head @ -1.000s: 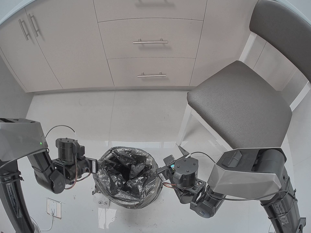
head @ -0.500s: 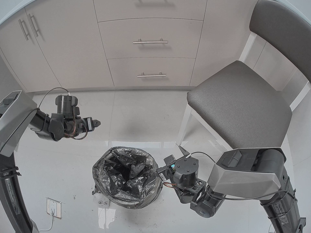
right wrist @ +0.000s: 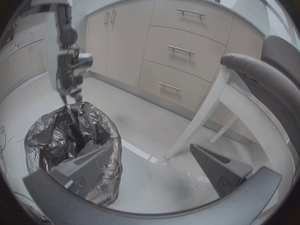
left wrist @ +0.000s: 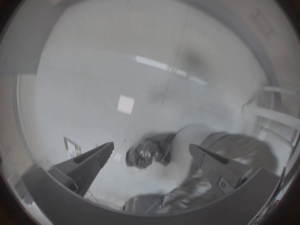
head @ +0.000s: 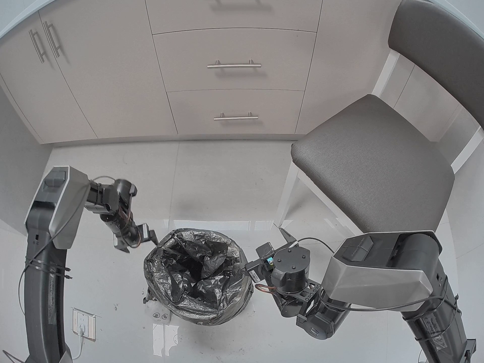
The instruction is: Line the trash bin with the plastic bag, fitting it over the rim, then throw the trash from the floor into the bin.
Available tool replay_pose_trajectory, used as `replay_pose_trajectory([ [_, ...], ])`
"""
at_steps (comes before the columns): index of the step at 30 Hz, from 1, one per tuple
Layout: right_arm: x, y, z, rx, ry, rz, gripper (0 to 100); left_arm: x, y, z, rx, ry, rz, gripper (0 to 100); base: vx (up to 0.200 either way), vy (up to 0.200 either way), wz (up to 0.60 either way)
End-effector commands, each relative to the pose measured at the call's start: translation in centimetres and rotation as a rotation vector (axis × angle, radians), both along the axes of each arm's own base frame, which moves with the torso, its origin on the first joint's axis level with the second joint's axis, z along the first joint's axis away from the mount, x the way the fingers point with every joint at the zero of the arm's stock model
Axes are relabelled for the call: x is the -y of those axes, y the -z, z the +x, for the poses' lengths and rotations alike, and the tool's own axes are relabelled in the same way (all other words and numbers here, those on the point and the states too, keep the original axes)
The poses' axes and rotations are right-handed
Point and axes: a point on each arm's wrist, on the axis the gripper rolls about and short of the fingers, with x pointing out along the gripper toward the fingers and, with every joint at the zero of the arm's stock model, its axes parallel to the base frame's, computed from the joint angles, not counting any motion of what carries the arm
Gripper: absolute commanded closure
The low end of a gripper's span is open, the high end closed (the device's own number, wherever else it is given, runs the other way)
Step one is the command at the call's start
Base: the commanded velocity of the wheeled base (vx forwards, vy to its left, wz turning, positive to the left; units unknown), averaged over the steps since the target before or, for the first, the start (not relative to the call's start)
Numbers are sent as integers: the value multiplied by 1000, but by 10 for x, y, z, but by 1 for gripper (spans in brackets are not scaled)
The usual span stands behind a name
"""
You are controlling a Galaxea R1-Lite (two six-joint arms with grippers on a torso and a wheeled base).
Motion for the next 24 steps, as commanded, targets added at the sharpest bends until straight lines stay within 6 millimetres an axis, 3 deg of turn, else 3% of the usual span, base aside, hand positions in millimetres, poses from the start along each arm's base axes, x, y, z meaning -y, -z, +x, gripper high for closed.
replay_pose_trajectory([
  [1,3,11,2,6,7,-8,0,-17,110,-2,-234,-46,-94,0,0,0,0],
  [7,3,15,2,3,7,-11,0,-16,105,1,-206,-33,-130,0,0,0,0],
  [13,3,15,2,4,5,-11,0,-10,112,2,-193,-19,-128,0,0,0,0],
  [21,4,16,7,10,12,-10,0,7,125,0,-204,16,-128,0,0,0,0],
  [24,2,17,10,18,14,0,0,21,137,-5,-227,83,-112,0,0,0,0],
])
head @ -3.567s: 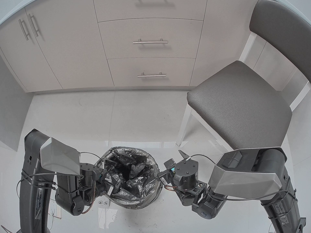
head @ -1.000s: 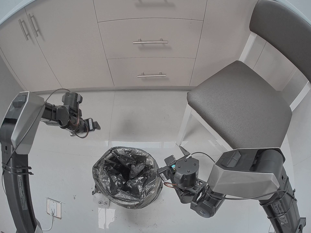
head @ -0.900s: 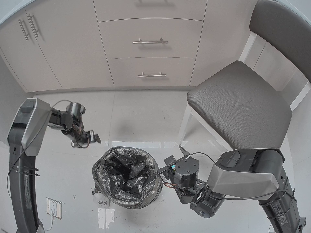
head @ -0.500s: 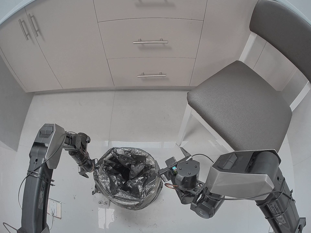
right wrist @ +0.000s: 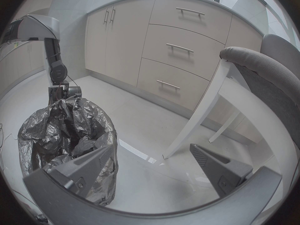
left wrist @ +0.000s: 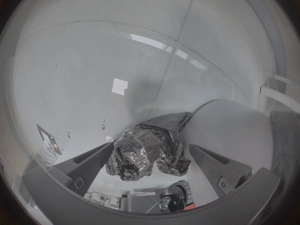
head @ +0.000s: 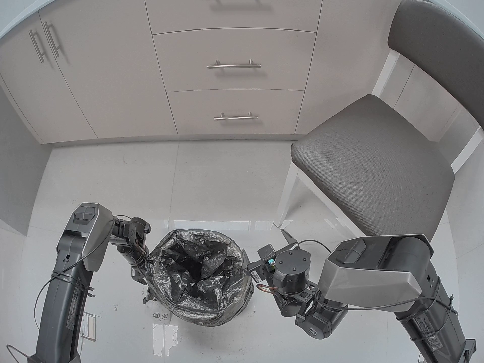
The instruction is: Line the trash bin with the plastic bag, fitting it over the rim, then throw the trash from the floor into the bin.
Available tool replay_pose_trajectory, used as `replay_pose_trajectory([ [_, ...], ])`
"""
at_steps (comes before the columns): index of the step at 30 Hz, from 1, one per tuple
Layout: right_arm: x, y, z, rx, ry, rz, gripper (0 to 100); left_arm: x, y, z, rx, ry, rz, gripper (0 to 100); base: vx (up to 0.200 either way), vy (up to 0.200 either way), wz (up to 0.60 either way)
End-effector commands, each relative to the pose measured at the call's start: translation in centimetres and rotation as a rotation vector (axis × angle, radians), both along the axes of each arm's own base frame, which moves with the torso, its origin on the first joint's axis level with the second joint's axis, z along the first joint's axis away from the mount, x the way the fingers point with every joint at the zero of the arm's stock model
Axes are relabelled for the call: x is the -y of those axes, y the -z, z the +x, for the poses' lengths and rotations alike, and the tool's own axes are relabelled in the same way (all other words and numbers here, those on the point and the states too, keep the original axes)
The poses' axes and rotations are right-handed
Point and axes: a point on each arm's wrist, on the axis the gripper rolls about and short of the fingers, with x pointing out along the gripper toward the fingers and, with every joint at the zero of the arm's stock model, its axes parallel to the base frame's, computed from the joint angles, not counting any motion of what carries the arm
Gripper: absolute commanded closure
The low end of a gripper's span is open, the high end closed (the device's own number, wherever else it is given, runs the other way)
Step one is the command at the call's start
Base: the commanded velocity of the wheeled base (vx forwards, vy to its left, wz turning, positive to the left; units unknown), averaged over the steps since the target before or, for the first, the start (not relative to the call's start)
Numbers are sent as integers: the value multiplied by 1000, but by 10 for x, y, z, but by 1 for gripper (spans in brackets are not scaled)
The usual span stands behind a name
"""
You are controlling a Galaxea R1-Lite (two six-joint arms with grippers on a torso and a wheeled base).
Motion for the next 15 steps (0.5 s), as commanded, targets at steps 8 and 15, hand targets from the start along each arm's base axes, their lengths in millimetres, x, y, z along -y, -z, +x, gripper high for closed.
replay_pose_trajectory([
  [8,1,3,5,11,8,9,0,25,39,-15,-61,142,24,0,0,0,0],
  [15,0,3,5,10,6,9,0,30,57,-23,-101,166,39,0,0,0,0],
])
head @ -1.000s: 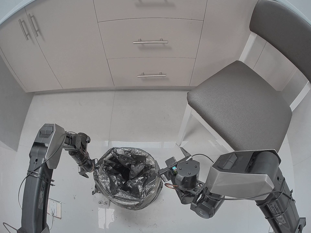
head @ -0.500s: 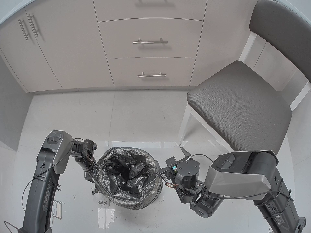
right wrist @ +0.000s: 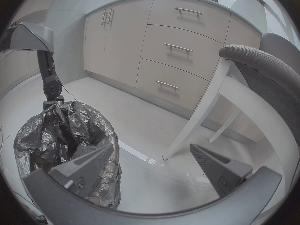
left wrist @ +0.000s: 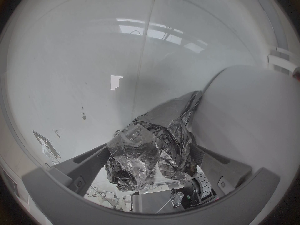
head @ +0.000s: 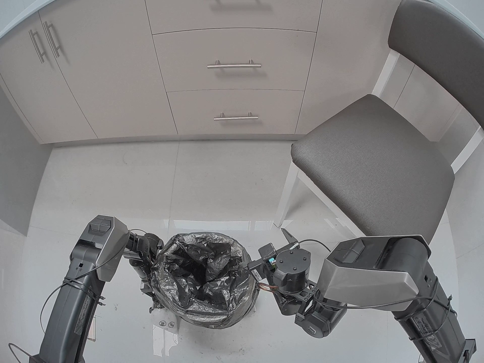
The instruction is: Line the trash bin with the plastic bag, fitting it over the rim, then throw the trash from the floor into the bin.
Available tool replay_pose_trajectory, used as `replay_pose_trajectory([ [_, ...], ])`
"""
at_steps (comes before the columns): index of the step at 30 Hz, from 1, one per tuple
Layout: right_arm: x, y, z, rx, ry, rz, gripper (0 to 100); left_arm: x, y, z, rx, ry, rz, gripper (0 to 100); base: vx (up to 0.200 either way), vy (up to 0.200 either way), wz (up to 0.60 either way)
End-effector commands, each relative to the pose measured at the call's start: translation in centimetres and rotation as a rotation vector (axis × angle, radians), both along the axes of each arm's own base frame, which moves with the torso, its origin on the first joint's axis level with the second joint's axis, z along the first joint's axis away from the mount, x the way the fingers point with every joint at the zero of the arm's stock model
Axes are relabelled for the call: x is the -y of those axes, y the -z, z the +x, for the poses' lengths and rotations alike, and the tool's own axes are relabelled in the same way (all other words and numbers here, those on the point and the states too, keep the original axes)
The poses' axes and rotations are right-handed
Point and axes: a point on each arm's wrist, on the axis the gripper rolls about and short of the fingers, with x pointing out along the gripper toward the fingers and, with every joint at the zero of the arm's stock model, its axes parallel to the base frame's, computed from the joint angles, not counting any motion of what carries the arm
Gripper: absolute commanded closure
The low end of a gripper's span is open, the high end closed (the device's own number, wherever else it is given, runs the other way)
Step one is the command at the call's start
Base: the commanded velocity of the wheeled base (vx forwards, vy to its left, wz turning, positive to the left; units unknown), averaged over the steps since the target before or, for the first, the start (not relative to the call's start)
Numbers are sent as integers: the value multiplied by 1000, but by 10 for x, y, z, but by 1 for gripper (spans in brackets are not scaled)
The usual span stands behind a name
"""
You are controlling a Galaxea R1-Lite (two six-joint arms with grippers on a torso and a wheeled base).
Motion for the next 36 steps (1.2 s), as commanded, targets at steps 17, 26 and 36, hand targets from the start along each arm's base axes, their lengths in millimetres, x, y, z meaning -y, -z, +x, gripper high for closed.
replay_pose_trajectory([
  [17,-1,2,3,5,2,5,0,4,25,-12,-52,45,58,0,0,0,0],
  [26,0,2,4,9,7,9,0,15,25,-13,-49,83,55,0,0,0,0],
  [36,-2,5,6,12,8,14,0,17,25,-13,-36,128,55,100,0,0,0],
])
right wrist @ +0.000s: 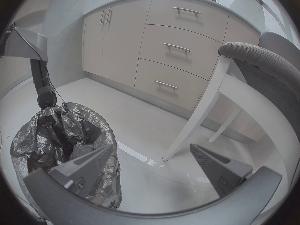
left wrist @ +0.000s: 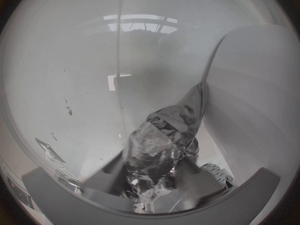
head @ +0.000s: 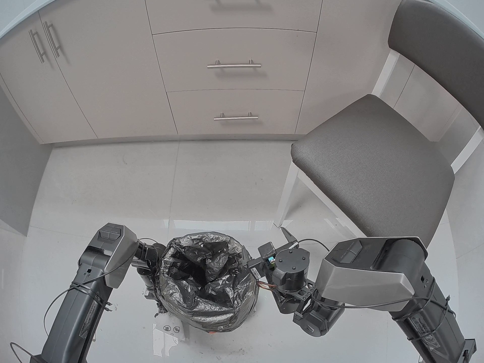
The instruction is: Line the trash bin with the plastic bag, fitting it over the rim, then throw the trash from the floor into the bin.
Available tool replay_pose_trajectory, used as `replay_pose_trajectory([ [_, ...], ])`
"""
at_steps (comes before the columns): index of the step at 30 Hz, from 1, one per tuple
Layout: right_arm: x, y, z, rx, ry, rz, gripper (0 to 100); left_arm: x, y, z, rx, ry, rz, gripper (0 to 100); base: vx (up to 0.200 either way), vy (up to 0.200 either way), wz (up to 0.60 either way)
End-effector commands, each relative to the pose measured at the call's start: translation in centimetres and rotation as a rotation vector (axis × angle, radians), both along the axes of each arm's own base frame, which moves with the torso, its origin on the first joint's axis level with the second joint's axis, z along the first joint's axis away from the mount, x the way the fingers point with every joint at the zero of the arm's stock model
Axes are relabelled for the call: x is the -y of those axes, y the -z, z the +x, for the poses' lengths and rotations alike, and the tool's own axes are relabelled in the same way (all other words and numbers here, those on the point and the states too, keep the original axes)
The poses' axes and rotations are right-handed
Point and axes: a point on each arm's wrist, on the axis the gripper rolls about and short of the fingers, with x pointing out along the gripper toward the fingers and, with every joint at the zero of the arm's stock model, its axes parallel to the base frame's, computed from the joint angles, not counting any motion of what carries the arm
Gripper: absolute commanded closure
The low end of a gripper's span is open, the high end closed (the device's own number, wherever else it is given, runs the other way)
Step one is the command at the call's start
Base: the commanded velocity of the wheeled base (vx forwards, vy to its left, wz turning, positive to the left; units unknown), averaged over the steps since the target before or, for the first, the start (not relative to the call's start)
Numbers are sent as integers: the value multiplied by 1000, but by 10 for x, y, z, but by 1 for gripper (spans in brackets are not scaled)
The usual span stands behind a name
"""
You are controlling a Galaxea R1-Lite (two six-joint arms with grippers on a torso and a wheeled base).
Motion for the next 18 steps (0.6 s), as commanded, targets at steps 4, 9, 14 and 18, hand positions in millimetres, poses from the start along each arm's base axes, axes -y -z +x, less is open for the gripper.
replay_pose_trajectory([
  [4,-2,2,1,11,3,11,0,-8,0,1,4,-17,1,100,0,0,0],
  [9,-2,3,1,14,3,14,0,-18,0,2,-3,-39,7,100,0,0,0],
  [14,-3,-1,1,21,3,20,0,-61,0,3,-1,-78,7,100,0,0,0],
  [18,-3,-1,1,21,4,20,0,-93,0,1,-8,-138,0,100,0,0,0],
])
